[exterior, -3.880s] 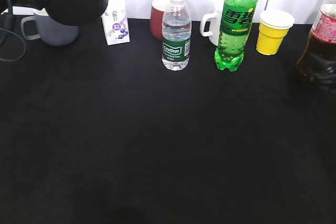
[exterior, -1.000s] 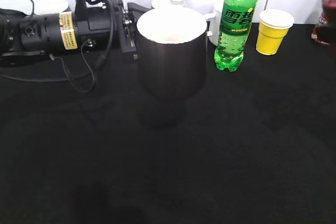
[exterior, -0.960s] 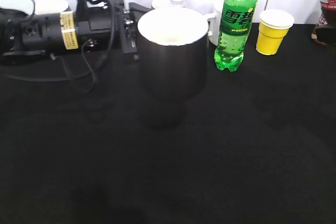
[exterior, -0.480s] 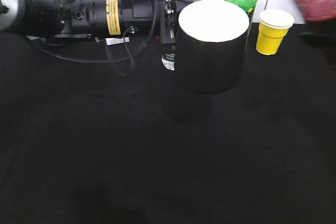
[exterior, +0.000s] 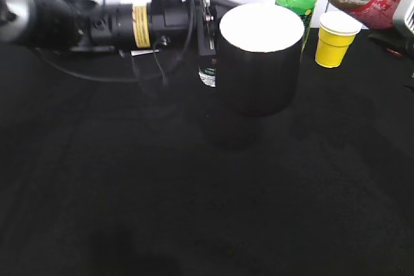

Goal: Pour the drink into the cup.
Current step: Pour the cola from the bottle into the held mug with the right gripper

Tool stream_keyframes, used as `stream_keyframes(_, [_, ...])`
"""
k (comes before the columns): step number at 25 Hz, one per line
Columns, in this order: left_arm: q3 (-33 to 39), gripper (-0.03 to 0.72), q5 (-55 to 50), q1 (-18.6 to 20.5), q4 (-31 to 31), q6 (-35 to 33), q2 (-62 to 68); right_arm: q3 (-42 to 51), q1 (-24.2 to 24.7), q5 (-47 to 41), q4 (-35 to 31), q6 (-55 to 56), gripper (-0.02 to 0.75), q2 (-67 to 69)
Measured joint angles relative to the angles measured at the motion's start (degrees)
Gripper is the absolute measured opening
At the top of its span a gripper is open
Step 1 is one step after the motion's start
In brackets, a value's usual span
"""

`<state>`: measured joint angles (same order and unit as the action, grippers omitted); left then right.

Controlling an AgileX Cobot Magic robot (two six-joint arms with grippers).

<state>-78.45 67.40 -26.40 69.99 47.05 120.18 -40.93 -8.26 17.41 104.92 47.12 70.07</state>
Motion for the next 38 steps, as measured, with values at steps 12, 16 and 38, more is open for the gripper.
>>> stream_keyframes(12, [0.0, 0.036, -0.3, 1.4, 0.1, 0.0, 1.9, 0.0, 0.0, -1.0, 0.0, -14.9, 0.375, 0.0])
stream_keyframes(16, [0.0, 0.036, -0.3, 1.5, 0.2, 0.2, 1.9, 0.0, -0.4, -1.4, 0.0, -19.8, 0.375, 0.0])
stream_keyframes(38, [0.0, 0.036, -0.2, 1.3, 3.6, 3.5, 1.9, -0.2, -0.4, -6.4, 0.0, -31.5, 0.375, 0.0])
